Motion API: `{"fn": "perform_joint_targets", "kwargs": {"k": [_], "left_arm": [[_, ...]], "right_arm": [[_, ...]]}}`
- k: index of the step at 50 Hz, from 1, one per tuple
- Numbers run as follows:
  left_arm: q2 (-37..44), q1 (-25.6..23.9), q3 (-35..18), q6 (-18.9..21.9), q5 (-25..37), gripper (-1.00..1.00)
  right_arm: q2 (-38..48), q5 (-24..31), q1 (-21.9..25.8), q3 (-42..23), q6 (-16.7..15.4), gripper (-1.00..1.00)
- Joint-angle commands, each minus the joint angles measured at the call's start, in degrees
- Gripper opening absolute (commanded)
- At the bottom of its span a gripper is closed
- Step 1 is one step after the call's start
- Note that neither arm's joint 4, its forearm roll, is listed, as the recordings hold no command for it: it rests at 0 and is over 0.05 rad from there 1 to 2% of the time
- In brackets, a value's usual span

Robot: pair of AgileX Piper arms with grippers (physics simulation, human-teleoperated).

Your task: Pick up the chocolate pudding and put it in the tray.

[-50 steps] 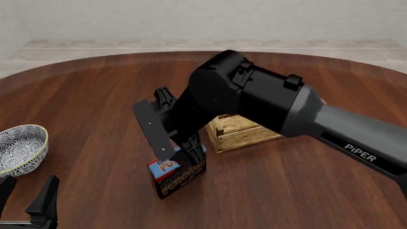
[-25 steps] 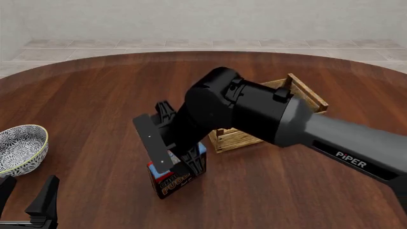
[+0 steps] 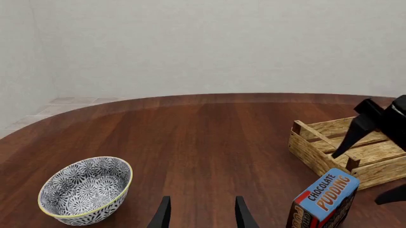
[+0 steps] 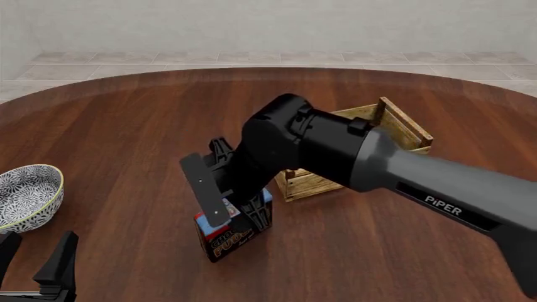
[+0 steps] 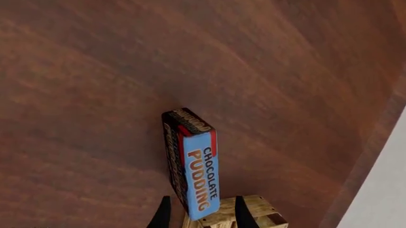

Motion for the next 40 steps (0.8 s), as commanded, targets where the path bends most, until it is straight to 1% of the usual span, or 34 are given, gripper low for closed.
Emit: {"fn": "perform_joint_targets", "kwargs": {"k": [1, 15, 26, 30, 33, 40], "left_arm": [[0.0, 0.0, 0.0, 0.0, 0.0, 1.0], [0.0, 0.0, 0.0, 0.0, 0.0, 1.0], [0.0, 0.0, 0.0, 0.0, 0.0, 1.0], [0.0, 0.0, 0.0, 0.0, 0.0, 1.0], [0.0, 0.0, 0.0, 0.0, 0.0, 1.0], [0.0, 0.0, 0.0, 0.0, 0.0, 1.0]], "right_arm": [[1.4, 0.1, -0.6, -0.8, -0.1, 1.0], [2.6, 1.0, -1.4, -2.4, -0.5, 1.0], [4.1, 0.7, -2.0, -3.4, -0.2, 1.0], [4.9, 0.5, -2.7, -3.5, -0.6, 1.0], [5.0, 0.6, -2.2, -3.6, 0.1, 1.0], [5.5, 0.3, -2.4, -3.5, 0.2, 1.0]]}}
